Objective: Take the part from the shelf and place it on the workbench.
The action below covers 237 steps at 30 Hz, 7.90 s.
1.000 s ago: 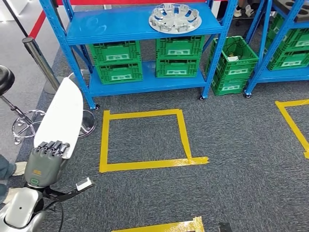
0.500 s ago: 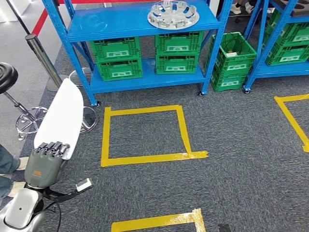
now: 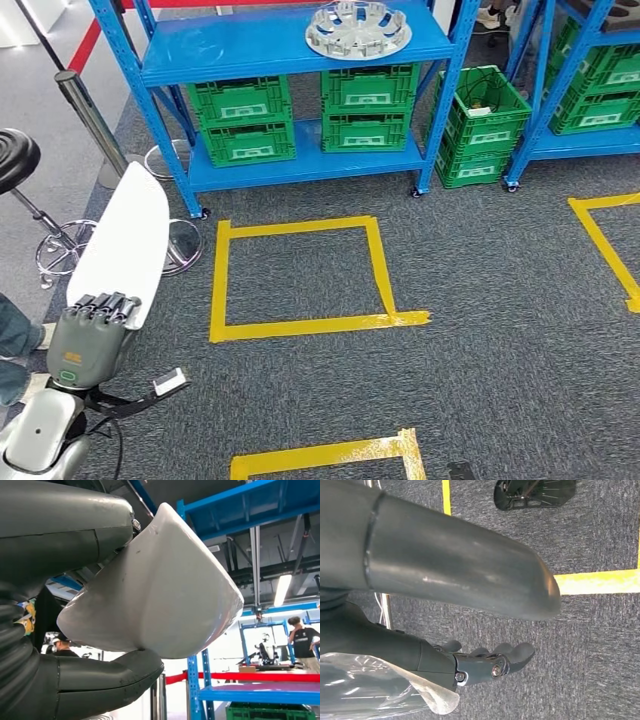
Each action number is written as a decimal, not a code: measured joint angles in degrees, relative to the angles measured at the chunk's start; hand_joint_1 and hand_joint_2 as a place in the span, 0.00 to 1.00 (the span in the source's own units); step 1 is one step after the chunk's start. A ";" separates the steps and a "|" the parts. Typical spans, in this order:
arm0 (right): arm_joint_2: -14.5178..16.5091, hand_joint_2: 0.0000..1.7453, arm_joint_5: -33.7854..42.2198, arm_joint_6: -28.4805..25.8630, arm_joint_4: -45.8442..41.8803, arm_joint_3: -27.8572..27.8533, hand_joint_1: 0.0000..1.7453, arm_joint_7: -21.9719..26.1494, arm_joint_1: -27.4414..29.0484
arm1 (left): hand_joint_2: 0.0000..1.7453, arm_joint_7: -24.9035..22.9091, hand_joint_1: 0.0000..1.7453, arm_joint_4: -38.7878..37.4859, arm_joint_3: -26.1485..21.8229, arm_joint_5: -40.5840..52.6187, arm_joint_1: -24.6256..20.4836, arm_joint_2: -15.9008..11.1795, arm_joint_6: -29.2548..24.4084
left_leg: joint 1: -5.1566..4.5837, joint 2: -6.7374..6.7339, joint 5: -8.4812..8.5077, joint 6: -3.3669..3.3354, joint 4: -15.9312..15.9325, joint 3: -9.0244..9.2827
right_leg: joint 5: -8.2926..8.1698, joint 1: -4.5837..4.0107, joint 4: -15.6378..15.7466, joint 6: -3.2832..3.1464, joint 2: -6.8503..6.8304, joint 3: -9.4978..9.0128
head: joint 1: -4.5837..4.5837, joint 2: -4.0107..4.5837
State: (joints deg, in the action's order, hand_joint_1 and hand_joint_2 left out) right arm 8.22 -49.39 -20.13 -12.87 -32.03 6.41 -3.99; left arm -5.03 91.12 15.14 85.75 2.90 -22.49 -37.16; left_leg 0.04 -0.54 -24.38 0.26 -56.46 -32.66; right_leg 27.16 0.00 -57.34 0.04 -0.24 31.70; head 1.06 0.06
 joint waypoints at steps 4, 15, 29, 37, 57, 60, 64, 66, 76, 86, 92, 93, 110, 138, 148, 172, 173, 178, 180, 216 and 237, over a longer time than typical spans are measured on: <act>-0.01 0.00 -0.61 -0.34 0.00 0.30 0.00 -0.55 0.02 | 1.00 0.37 1.00 0.01 -0.20 -0.12 0.14 0.04 -0.02 | -0.07 0.00 -0.01 -0.03 -0.13 -0.16 | -0.15 0.08 0.02 0.15 0.00 0.09 | 0.01 -0.02; 0.02 0.00 -4.07 -3.78 0.00 1.95 0.00 -1.88 0.09 | 1.00 1.40 1.00 0.56 -1.19 -0.09 0.46 0.13 0.42 | -0.01 -0.06 0.44 -1.56 -0.03 -0.71 | 0.25 0.29 -0.45 1.53 0.02 0.79 | 0.04 -0.02; -0.01 0.00 -4.58 -5.49 0.00 2.59 0.00 -1.32 0.81 | 1.00 2.65 1.00 0.39 -0.24 -0.72 -1.91 0.79 1.13 | 0.79 4.16 2.25 0.83 -1.17 -3.48 | 2.34 1.15 -0.78 1.08 2.20 -1.38 | 0.13 -0.01; -0.17 0.00 -3.88 -6.55 0.02 2.57 0.00 -0.41 1.96 | 1.00 3.99 1.00 -1.33 2.58 -1.99 -6.53 0.98 3.54 | 0.87 0.89 -5.54 1.46 -16.41 -8.32 | 1.59 0.65 -0.71 -0.16 -2.80 -1.07 | -0.66 -0.02; -0.22 0.00 -4.48 -6.36 0.17 2.56 0.00 0.99 2.23 | 1.00 3.09 1.00 -2.56 5.96 -2.93 -10.20 0.95 3.79 | -0.13 6.15 0.09 -1.25 -2.32 -2.67 | 1.52 0.89 -1.62 1.52 5.30 0.26 | -0.52 0.00; -0.23 0.00 -4.38 -6.28 0.17 2.55 0.00 0.95 2.34 | 1.00 3.04 1.00 -2.53 6.00 -2.93 -10.00 0.71 3.70 | 0.12 7.44 0.49 -0.05 -2.40 -3.39 | 1.32 0.86 -1.17 0.70 3.65 -0.16 | -0.58 -0.02; -0.33 0.00 -4.40 -6.26 0.17 2.49 0.00 0.95 2.41 | 1.00 3.01 1.00 -2.53 6.09 -2.93 -10.13 0.44 3.67 | 0.23 2.04 -5.04 1.12 -12.34 -7.88 | 1.14 0.98 -0.83 -0.24 0.41 -0.36 | -1.39 -0.01; -0.33 0.00 -4.40 -6.25 0.17 2.48 0.00 0.95 2.57 | 1.00 3.00 1.00 -2.53 6.24 -2.92 -10.01 0.48 3.67 | 0.54 1.17 -6.92 1.52 -17.80 -10.20 | 1.25 0.91 -0.83 -0.28 -1.34 -0.34 | -1.40 -0.01; -0.34 0.00 -4.08 -6.21 0.17 2.40 0.00 0.59 2.17 | 1.00 3.00 1.00 -2.46 6.34 -2.93 -9.96 0.23 3.60 | -0.15 -1.09 -0.74 -1.34 -1.92 -1.77 | 2.99 0.53 -1.29 2.04 -5.46 -1.21 | -1.34 -0.02; -0.84 0.00 -3.51 -4.94 0.37 1.30 0.00 -0.67 3.21 | 1.00 2.72 1.00 -2.45 7.83 -2.46 -10.40 0.68 3.69 | 0.04 6.05 -0.50 -2.03 -2.06 -1.84 | 1.41 0.88 -3.90 1.69 4.31 1.95 | -1.03 -0.02; -0.98 0.00 -3.67 -4.48 0.42 1.14 0.00 -0.58 3.11 | 1.00 2.32 1.00 -2.62 8.73 -2.25 -11.44 1.04 3.87 | 0.47 6.42 -0.92 0.08 -3.71 -3.55 | 0.40 0.90 -0.03 0.66 3.08 -0.42 | -1.26 -0.02; -0.97 0.00 -3.74 -4.45 0.42 1.14 0.00 -0.58 3.13 | 1.00 2.26 1.00 -2.64 8.80 -2.24 -11.73 1.07 3.88 | 0.42 4.49 -2.31 0.30 -6.14 -4.67 | 0.35 0.94 0.18 0.38 2.14 -0.57 | -1.43 -0.02; -0.99 0.00 -4.44 -4.57 0.56 1.11 0.00 -1.12 3.01 | 1.00 0.89 1.00 -3.92 9.65 -2.06 -12.27 1.37 3.27 | 0.30 0.95 -0.72 -2.40 -2.16 -2.23 | 8.21 0.64 -11.28 2.85 -0.57 3.64 | -1.17 -0.02; -1.07 0.00 -5.05 -4.76 0.66 0.10 0.00 -1.04 2.92 | 1.00 0.51 1.00 -4.86 8.74 -1.88 -11.41 1.91 2.51 | -0.09 -0.98 -0.64 -2.07 -1.79 -2.35 | 3.81 -0.18 -0.28 2.26 -5.32 -2.48 | -1.53 -0.02; -1.16 0.00 -5.07 -4.76 0.69 0.08 0.00 -1.13 3.29 | 1.00 0.49 1.00 -4.96 8.73 -1.82 -11.49 2.21 2.45 | -0.20 6.55 -0.98 -2.56 -1.96 -1.92 | 0.30 0.33 -2.29 1.52 4.34 2.05 | -1.21 -0.02; -1.07 0.00 -6.03 -4.60 0.73 -0.22 0.00 -1.31 3.33 | 1.00 -0.24 1.00 -5.59 7.21 -1.98 -10.44 1.41 2.17 | 0.25 1.17 -1.50 -2.73 -2.19 -2.07 | 8.88 0.23 -12.80 2.88 -0.40 4.71 | -0.96 -0.02; -1.04 0.00 -6.10 -4.61 0.74 -0.22 0.00 -1.41 3.47 | 1.00 -0.25 1.00 -5.59 7.14 -1.99 -10.09 1.35 2.17 | 0.23 1.96 -1.52 -2.78 -2.20 -2.06 | 9.50 0.24 -15.58 2.89 -0.06 6.40 | -0.97 -0.02; -1.03 0.00 -6.56 -4.64 0.74 -0.25 0.00 -1.56 3.61 | 1.00 -0.36 1.00 -5.58 6.43 -1.97 -8.83 1.13 2.07 | 0.28 6.13 -1.58 -2.37 -2.40 -2.00 | 1.61 0.72 -3.94 2.35 4.09 2.41 | -0.98 -0.02; -1.01 0.00 -6.70 -4.67 0.74 -0.23 0.00 -1.57 3.59 | 1.00 -0.43 1.00 -5.56 6.00 -1.93 -8.67 1.10 1.96 | 0.43 7.60 -1.37 -1.62 -2.48 -2.43 | 1.10 0.91 -0.71 2.19 6.09 0.72 | -1.02 -0.02; -0.93 0.00 -7.60 -4.48 0.72 -0.30 0.00 -1.54 3.25 | 1.00 -0.42 1.00 -5.56 4.82 -1.39 -10.09 0.90 2.26 | 0.32 3.33 -4.35 0.08 -6.98 -4.58 | 1.11 0.72 0.43 0.26 1.32 -0.36 | -1.58 -0.02; -1.21 0.00 -8.22 -4.31 0.71 -0.38 0.00 -1.56 3.30 | 1.00 -0.61 1.00 -5.76 4.96 -1.30 -10.93 1.19 2.84 | 0.39 3.65 -1.61 -2.43 -1.93 -1.95 | 6.88 0.48 -12.47 2.78 0.60 5.22 | -1.13 -0.02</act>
State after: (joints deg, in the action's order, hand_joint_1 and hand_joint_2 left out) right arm 7.00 -57.61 -24.44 -12.16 -32.40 4.86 -0.69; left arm -5.64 85.35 20.10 84.45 -8.03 -21.30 -34.32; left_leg 0.43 3.11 -25.99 -2.16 -58.39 -34.62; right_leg 34.04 0.48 -69.81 2.82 0.36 36.92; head -0.07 0.04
